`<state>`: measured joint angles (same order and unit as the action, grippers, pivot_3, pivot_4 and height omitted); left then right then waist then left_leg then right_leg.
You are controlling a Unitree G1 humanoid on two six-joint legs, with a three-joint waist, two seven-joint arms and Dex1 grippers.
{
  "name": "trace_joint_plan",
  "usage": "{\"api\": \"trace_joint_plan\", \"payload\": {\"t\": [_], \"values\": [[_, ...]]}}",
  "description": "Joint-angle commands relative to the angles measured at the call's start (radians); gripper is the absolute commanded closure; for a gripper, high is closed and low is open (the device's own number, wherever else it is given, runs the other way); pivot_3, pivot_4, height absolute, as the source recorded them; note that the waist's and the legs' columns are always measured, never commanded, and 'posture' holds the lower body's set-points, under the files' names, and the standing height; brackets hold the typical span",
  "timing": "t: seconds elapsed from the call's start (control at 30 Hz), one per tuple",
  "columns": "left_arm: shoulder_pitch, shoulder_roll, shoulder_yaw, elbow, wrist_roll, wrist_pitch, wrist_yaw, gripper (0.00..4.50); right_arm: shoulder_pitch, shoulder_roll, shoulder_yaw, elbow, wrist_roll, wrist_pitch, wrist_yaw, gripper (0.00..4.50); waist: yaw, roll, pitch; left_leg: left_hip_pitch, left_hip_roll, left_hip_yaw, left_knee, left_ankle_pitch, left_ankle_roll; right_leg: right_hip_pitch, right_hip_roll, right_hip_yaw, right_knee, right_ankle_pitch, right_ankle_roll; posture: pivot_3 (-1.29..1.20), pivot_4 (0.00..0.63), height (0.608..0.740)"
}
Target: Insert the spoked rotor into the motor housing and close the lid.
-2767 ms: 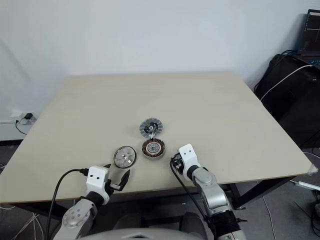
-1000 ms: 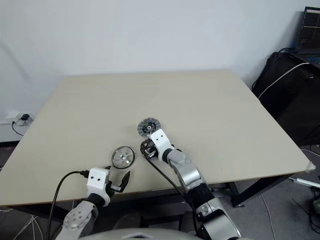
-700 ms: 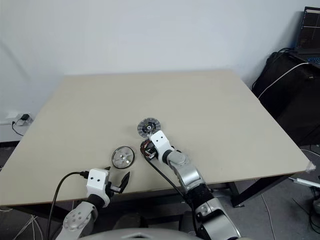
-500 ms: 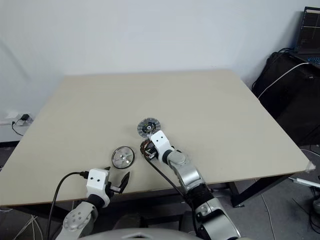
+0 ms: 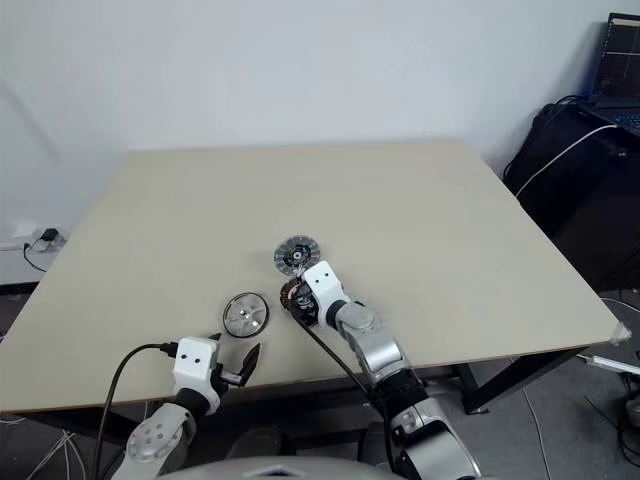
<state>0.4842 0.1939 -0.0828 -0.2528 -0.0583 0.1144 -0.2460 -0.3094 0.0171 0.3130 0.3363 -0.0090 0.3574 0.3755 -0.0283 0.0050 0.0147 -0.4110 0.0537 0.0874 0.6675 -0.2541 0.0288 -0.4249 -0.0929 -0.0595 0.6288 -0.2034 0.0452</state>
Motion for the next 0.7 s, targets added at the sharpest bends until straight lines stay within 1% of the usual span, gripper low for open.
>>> {"api": "trace_joint_plan", "payload": {"t": [0.03, 0.1, 0.23, 0.37, 0.53, 0.7], "values": [[-0.008, -0.003, 0.000, -0.021, 0.000, -0.026, -0.001, 0.00, -0.005, 0.013, -0.027, -0.090, 0.022, -0.012, -0.006, 1.26, 0.000, 0.000, 0.000, 0.000, 0.000, 0.000, 0.000, 0.000, 0.000, 0.000, 0.000, 0.000, 0.000, 0.000, 0.000, 0.00, 0.000, 0.740], [-0.009, -0.002, 0.000, -0.020, -0.001, -0.026, -0.002, 0.00, -0.003, 0.011, -0.029, -0.111, 0.019, -0.007, -0.017, 1.79, 0.000, 0.000, 0.000, 0.000, 0.000, 0.000, 0.000, 0.000, 0.000, 0.000, 0.000, 0.000, 0.000, 0.000, 0.000, 0.00, 0.000, 0.740], [-0.012, 0.000, -0.001, -0.018, -0.001, -0.025, -0.006, 0.00, 0.003, -0.002, -0.015, -0.160, -0.032, 0.030, -0.079, 3.16, 0.001, 0.000, 0.000, 0.000, 0.000, 0.000, 0.000, 0.000, 0.000, 0.000, 0.000, 0.000, 0.000, 0.000, 0.000, 0.00, 0.000, 0.740], [-0.014, 0.001, -0.001, -0.017, -0.001, -0.024, -0.009, 0.00, 0.003, -0.002, -0.019, -0.203, -0.055, 0.115, -0.123, 4.44, 0.001, 0.000, 0.000, 0.000, 0.000, 0.000, 0.000, 0.000, 0.000, -0.001, 0.000, 0.000, 0.000, 0.000, 0.000, 0.00, 0.000, 0.740], [-0.014, 0.002, -0.001, -0.018, -0.001, -0.023, -0.011, 0.00, -0.010, -0.011, -0.003, -0.232, -0.084, 0.224, -0.140, 4.48, 0.001, 0.000, 0.000, 0.000, 0.000, 0.000, 0.000, 0.000, 0.000, -0.001, 0.000, 0.000, 0.000, 0.000, 0.000, 0.00, 0.000, 0.740], [-0.011, 0.001, -0.001, -0.021, 0.000, -0.024, -0.011, 0.00, -0.015, -0.015, 0.022, -0.228, -0.098, 0.281, -0.130, 4.48, 0.000, 0.000, 0.000, 0.000, 0.000, 0.000, -0.001, 0.000, 0.000, -0.001, 0.000, 0.000, 0.000, 0.000, 0.000, 0.00, 0.000, 0.740]]}}
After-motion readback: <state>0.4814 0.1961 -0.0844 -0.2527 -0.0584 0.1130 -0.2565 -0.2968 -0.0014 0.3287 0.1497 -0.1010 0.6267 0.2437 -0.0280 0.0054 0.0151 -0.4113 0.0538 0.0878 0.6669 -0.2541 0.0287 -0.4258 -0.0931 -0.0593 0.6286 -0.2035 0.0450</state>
